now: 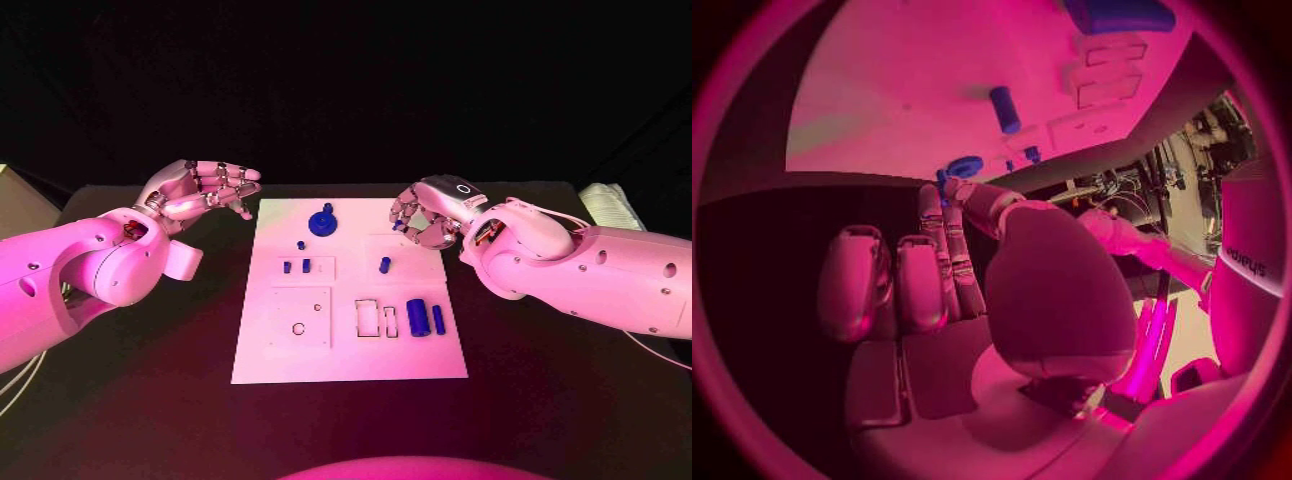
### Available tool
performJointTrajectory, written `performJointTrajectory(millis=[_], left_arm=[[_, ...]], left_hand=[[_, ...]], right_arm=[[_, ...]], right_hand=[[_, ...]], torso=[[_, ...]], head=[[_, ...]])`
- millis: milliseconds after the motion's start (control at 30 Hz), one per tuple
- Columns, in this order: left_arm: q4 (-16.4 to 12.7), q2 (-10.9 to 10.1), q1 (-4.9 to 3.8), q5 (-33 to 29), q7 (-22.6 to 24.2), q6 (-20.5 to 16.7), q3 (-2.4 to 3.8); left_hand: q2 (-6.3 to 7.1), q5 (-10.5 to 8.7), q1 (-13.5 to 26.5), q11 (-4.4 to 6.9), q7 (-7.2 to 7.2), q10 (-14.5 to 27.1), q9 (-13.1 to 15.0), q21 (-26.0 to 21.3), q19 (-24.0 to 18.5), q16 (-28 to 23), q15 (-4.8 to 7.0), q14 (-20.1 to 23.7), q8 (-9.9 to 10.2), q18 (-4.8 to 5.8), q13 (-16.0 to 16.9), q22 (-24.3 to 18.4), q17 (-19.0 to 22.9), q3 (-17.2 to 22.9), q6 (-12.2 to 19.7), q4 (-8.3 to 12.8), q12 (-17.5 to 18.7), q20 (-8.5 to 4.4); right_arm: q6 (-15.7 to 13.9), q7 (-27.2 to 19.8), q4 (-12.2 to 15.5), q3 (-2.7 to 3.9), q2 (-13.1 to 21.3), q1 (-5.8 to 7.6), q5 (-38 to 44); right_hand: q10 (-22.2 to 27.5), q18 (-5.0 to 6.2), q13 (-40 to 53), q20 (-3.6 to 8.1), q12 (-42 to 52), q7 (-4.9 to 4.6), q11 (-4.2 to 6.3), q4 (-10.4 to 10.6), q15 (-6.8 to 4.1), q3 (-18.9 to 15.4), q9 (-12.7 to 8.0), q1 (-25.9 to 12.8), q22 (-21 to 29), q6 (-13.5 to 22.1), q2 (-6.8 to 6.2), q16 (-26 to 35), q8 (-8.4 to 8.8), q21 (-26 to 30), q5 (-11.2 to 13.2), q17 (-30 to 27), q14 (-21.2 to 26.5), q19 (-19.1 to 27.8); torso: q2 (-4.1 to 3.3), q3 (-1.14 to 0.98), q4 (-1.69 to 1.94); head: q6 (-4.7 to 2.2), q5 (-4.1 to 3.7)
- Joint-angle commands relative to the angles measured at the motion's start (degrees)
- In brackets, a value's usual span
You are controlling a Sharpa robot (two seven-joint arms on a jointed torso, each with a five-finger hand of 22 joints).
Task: Assemble the parts on the task board
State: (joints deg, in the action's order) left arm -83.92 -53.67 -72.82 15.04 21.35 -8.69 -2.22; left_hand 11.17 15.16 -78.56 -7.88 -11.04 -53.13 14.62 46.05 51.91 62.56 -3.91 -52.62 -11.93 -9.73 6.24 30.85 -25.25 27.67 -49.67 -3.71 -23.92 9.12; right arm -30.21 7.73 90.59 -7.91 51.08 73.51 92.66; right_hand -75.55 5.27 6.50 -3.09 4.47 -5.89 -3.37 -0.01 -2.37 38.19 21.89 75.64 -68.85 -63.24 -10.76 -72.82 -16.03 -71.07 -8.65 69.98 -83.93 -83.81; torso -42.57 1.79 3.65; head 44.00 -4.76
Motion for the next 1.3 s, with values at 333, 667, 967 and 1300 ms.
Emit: performJointTrajectory(millis=[333, 667, 967, 1300], left_arm=[[0.0, 0.5, 0.18, -0.7, 0.3, 0.4, 0.04], [-0.3, 0.7, 0.22, -1.0, 0.3, 0.2, 0.04], [-0.6, 1.0, 0.22, -1.4, 0.2, 0.3, 0.04], [-0.8, 1.1, 0.22, -1.5, 0.2, 0.3, 0.04]], left_hand=[[0.07, 0.22, -0.6, -0.17, -0.40, 0.5, -0.1, -0.3, 0.5, -0.4, -0.07, 0.0, -0.1, -0.79, -0.1, -0.1, 0.1, 0.0, -0.1, 0.4, -0.2, 0.06], [0.06, 0.23, -0.6, -0.21, -0.45, 0.6, -0.1, -0.3, 0.5, -0.4, -0.11, 0.1, 0.0, -0.77, -0.2, -0.1, 0.1, 0.0, 0.0, 0.4, -0.2, 0.07], [0.03, 0.22, -0.4, -0.32, -0.59, 0.7, -0.2, -0.4, 0.4, -0.4, -0.21, 0.1, 0.1, -0.74, -0.2, -0.1, 0.2, -0.1, 0.2, 0.2, -0.1, 0.14], [0.01, 0.23, -0.4, -0.35, -0.61, 0.8, -0.2, -0.4, 0.4, -0.5, -0.23, 0.1, 0.1, -0.73, -0.3, -0.1, 0.2, -0.1, 0.2, 0.1, -0.1, 0.15]], right_arm=[[-5.2, -4.8, 8.3, 0.03, -0.3, -1.17, -3.0], [-4.1, -4.6, 9.1, -0.57, -4.7, -4.47, -0.4], [-0.5, -0.1, 6.7, -1.14, -9.1, -6.87, 4.3], [0.5, 2.4, 4.8, -1.37, -11.8, -8.26, 6.7]], right_hand=[[-1.9, -0.79, 0.1, 0.12, -0.1, -0.09, 1.48, -0.4, -0.34, 0.2, 0.2, 0.6, -0.2, -0.2, 0.86, -0.3, -0.28, -0.2, -0.2, -0.2, -2.9, -0.5], [-1.9, -0.79, 0.1, 0.12, -0.2, -0.13, 1.46, -0.5, -0.32, 0.3, 0.3, 0.6, -0.2, -0.1, 0.87, -0.4, -0.29, -0.2, -0.3, -0.1, -2.9, -0.4], [-1.8, -0.75, 0.1, 0.11, -0.3, -0.19, 1.41, -0.6, -0.29, 0.3, 0.4, 0.5, 0.0, 0.0, 0.88, -0.2, -0.31, -0.1, -0.4, -0.3, -2.9, -0.4], [-1.9, -0.75, 0.1, 0.11, -0.3, -0.21, 1.40, -0.6, -0.28, 0.4, 0.4, 0.5, 0.0, 0.0, 0.89, -0.3, -0.33, -0.1, -0.4, -0.3, -2.9, -0.4]], torso=[[0.02, 0.12, 0.14], [-0.14, 0.15, 0.12], [-0.14, 0.20, 0.15], [-0.18, 0.10, 0.05]], head=[[-0.35, 1.82], [-0.09, 4.31], [0.70, 5.46], [1.53, 6.47]])
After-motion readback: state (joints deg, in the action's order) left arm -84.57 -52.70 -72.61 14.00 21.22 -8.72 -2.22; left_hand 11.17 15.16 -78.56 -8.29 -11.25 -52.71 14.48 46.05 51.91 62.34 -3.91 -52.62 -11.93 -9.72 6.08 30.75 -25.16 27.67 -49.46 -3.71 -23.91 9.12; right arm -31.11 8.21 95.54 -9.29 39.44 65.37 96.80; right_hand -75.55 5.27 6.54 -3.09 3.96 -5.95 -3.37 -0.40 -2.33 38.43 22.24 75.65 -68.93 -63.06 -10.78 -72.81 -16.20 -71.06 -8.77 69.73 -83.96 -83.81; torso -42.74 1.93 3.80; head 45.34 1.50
